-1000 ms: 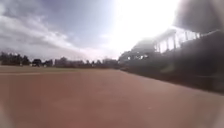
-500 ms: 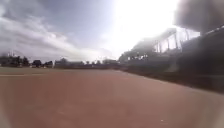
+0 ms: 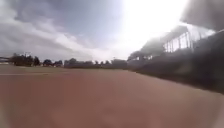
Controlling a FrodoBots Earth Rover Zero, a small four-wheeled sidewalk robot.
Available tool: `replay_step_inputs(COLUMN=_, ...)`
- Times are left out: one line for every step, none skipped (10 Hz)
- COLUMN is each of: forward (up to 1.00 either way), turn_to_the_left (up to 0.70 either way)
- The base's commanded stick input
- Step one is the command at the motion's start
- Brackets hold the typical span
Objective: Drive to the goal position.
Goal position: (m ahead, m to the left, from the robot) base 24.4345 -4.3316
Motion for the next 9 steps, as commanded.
replay_step_inputs(forward=0.7, turn_to_the_left=0.0)
replay_step_inputs(forward=0.7, turn_to_the_left=0.0)
replay_step_inputs(forward=0.7, turn_to_the_left=0.0)
replay_step_inputs(forward=0.7, turn_to_the_left=0.0)
replay_step_inputs(forward=0.7, turn_to_the_left=0.0)
replay_step_inputs(forward=0.7, turn_to_the_left=0.0)
replay_step_inputs(forward=0.7, turn_to_the_left=0.0)
replay_step_inputs(forward=0.7, turn_to_the_left=0.0)
replay_step_inputs(forward=0.7, turn_to_the_left=0.0)
